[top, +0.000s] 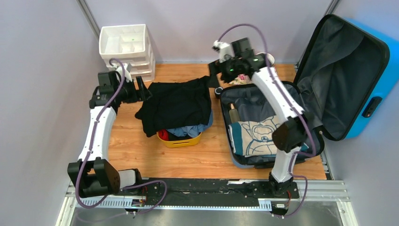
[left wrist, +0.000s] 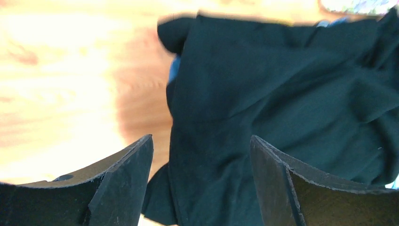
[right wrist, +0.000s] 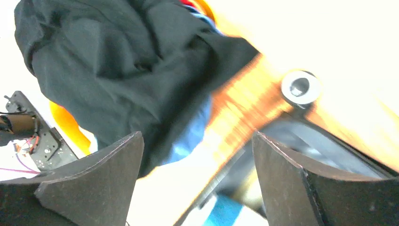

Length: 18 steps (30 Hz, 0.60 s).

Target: Open, take out, and arrange the luggage

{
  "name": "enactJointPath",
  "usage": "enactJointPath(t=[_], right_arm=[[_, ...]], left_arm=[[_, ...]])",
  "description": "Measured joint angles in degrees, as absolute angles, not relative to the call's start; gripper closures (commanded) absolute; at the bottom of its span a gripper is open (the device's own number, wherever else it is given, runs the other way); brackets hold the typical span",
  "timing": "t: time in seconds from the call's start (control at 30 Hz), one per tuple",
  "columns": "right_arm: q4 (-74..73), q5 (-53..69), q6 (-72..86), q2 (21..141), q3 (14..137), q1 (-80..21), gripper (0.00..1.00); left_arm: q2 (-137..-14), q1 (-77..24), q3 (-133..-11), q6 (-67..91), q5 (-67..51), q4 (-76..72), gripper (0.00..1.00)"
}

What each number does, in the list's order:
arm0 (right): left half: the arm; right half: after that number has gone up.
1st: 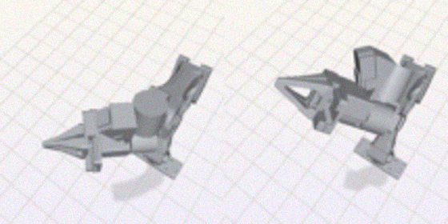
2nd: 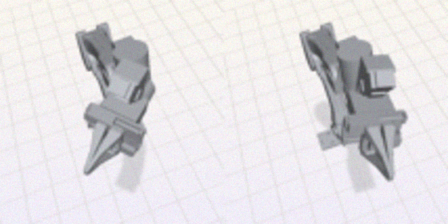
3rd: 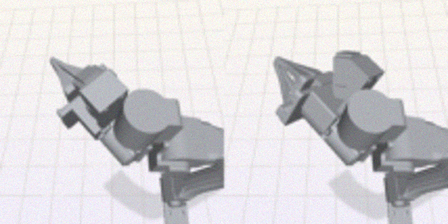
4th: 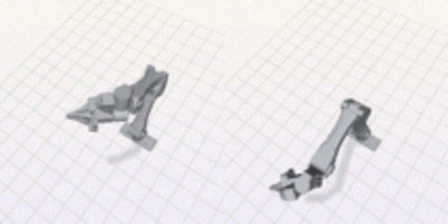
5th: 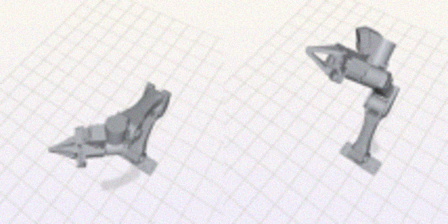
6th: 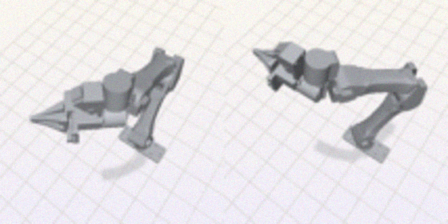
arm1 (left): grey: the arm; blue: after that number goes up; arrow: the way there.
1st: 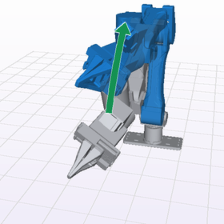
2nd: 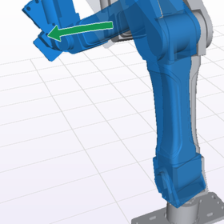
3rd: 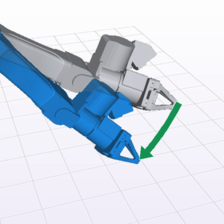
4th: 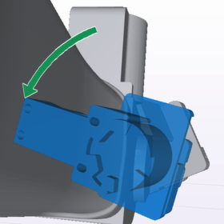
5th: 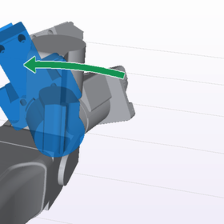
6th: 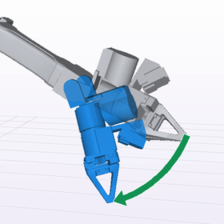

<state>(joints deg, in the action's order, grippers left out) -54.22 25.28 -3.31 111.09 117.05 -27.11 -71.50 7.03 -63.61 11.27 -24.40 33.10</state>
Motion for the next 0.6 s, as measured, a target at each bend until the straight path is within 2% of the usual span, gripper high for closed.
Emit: enactJointPath(t=[0.17,0.27,0.47,0.6], right_arm=[[-62.2,25.7,-10.8,98.3,112.9,-16.4,0.18],[-68.0,24.9,-15.5,88.9,102.4,-11.9,0.19],[-74.8,24.4,-19.3,81.6,78.1,-15.4,0.19],[-75.5,23.2,-20.2,83.0,70.2,-19.2,0.2]], left_arm=[[-72.1,7.5,-75.9,7.9,-24.2,34.7,0.17],[-72.5,7.0,-79.9,7.5,-25.8,34.7,0.16],[-74.3,0.2,-80.2,8.2,-27.5,34.5,0.16],[-74.9,-2.5,-79.3,10.3,-29.2,33.8,0.15]])
